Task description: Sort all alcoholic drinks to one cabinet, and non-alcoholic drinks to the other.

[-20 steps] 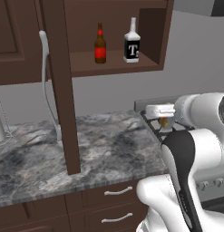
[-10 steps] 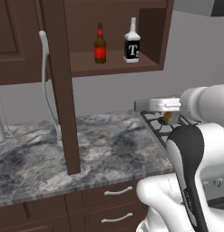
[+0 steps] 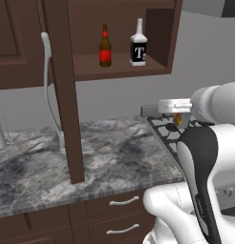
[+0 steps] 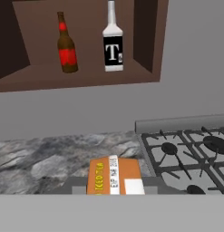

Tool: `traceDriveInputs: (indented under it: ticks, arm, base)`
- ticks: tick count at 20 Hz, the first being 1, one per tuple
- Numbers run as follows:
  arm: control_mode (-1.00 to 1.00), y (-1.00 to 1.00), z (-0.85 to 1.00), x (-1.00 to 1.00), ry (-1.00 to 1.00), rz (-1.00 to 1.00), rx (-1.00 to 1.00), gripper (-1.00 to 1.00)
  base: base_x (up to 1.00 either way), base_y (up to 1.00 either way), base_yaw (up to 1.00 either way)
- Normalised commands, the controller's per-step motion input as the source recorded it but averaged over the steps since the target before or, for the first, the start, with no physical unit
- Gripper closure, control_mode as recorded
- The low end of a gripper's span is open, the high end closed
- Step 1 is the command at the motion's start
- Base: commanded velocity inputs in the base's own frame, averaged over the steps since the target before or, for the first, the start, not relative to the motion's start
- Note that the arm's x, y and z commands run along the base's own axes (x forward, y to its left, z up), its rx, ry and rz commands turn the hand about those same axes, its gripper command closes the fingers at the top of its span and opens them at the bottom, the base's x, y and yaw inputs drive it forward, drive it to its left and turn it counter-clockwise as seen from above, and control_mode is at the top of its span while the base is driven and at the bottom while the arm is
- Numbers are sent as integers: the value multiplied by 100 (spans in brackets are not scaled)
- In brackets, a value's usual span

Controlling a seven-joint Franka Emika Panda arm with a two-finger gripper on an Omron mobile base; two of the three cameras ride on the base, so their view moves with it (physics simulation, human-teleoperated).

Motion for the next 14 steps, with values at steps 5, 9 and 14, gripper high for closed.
traceDriveInputs:
  ticks: [5,9,14]
  arm:
    - [100,0,0,0,0,0,0,100]
    - [100,0,0,0,0,0,0,100]
    - [100,0,0,0,0,0,0,100]
  base:
    - [-16,0,0]
    - [-36,-3,0]
    - [-57,-11,0]
